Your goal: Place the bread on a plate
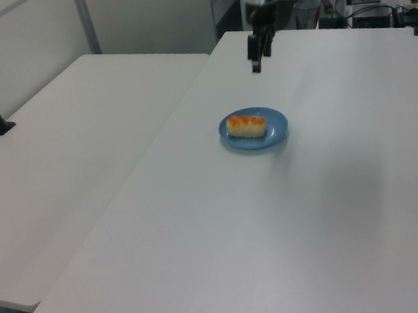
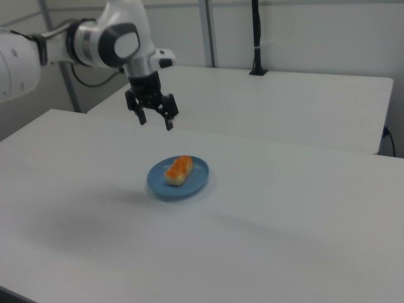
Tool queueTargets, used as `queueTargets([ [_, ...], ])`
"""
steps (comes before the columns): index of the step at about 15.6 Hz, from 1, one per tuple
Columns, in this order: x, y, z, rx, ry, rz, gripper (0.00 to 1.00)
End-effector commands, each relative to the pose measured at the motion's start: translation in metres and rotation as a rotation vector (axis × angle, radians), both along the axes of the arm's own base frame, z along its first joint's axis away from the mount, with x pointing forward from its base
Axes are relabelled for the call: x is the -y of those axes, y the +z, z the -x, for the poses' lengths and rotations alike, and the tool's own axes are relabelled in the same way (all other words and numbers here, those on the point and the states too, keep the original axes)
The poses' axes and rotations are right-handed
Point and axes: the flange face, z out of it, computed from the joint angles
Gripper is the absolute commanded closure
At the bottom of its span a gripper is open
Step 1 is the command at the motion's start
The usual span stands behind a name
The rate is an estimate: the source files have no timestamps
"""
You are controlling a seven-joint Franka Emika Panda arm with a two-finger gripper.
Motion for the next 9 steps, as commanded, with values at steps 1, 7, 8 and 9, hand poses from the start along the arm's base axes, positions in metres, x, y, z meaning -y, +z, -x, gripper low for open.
queueTargets([
  [1,0.0,0.034,0.046,-0.054,0.01,-0.023,0.0],
  [7,-0.001,0.06,0.084,-0.071,0.02,-0.04,0.0],
  [8,-0.002,0.063,0.088,-0.07,0.02,-0.041,0.0],
  [9,-0.003,0.063,0.088,-0.07,0.018,-0.041,0.0],
])
